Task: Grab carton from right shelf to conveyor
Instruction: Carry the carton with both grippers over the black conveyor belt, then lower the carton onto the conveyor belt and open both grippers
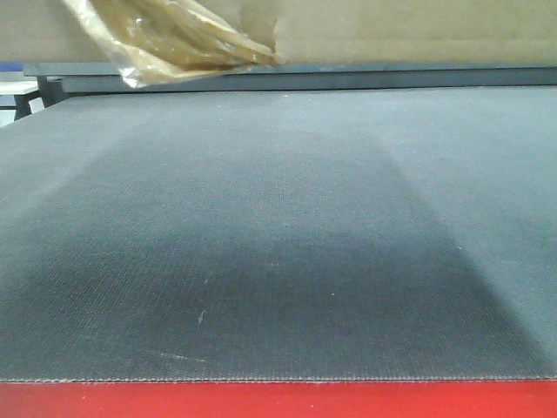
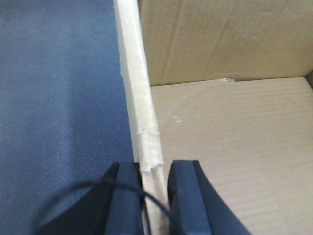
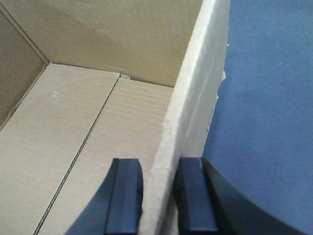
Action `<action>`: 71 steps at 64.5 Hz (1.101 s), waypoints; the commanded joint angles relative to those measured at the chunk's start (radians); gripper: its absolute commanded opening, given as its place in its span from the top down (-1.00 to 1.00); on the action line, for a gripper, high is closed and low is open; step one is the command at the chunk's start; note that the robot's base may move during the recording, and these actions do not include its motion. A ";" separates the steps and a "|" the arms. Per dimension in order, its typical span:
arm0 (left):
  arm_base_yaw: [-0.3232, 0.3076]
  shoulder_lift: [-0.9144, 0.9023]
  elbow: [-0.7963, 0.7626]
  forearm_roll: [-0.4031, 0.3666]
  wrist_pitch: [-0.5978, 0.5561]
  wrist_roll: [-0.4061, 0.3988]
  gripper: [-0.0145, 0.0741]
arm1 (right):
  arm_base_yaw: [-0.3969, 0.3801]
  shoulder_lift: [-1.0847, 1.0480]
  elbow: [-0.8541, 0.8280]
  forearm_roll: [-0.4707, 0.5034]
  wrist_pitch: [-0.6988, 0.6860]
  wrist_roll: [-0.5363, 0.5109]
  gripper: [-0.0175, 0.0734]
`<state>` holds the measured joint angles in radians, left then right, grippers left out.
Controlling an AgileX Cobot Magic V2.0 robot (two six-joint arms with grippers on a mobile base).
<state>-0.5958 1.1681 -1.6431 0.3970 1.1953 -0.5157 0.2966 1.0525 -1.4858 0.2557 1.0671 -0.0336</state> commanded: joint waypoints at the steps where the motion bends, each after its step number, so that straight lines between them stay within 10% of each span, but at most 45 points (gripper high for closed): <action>1: 0.012 -0.017 -0.010 0.158 0.026 0.015 0.70 | -0.005 -0.016 -0.007 -0.031 -0.006 -0.029 0.76; 71: 0.012 0.004 -0.014 0.135 0.026 0.058 0.70 | -0.005 0.002 -0.007 -0.015 -0.013 -0.029 0.76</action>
<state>-0.5958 1.1701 -1.6453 0.3970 1.1953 -0.4991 0.2966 1.0561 -1.4858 0.2616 1.0671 -0.0336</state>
